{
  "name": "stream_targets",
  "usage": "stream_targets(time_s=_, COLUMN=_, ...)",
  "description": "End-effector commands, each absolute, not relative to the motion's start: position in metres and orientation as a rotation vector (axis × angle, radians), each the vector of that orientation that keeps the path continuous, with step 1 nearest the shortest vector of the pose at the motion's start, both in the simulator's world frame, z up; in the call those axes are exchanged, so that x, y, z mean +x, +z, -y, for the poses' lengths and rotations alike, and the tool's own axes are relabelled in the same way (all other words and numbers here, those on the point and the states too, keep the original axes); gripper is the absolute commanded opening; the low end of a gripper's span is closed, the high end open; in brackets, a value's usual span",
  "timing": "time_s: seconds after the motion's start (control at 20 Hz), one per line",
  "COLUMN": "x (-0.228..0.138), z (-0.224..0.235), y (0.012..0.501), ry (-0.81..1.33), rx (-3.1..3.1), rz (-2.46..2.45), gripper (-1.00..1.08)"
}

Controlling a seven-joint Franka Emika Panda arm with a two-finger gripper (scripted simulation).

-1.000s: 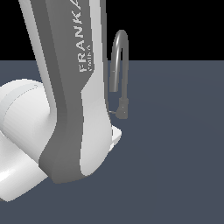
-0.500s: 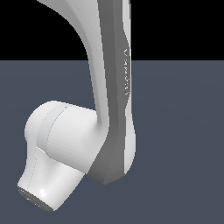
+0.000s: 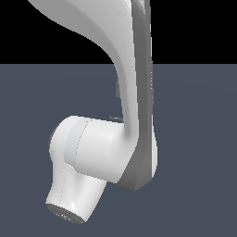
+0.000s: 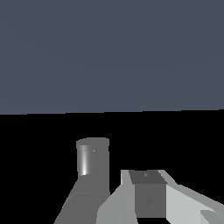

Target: Turn on the faucet by rotating a designated handle.

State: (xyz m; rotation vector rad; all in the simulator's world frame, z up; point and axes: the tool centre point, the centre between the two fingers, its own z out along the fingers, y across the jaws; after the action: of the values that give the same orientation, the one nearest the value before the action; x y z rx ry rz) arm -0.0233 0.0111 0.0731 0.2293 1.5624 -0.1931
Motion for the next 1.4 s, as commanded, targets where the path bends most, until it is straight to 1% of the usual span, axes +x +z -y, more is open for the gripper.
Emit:
stream_targets(time_s=0.0, x=-0.021, z=-0.01, y=0.071, ry=-0.194, rx=0.208, rz=-1.562, gripper=-1.0)
stream_targets(time_s=0.45, x=-0.019, z=-0.009, y=0.07, ry=-0.194, rx=0.195, rz=-1.562, gripper=-1.0)
stream_targets(time_s=1.0, x=-0.016, z=-0.022, y=0.11, ry=-0.194, rx=0.195, rz=-1.562, gripper=-1.0)
stream_targets(time_s=1.1, x=-0.017, z=-0.018, y=0.101, ry=-0.2, rx=0.198, rz=-1.573, gripper=-1.0)
stream_targets(time_s=1.35, x=-0.018, z=-0.013, y=0.119, ry=-0.198, rx=0.197, rz=-1.569, gripper=-1.0)
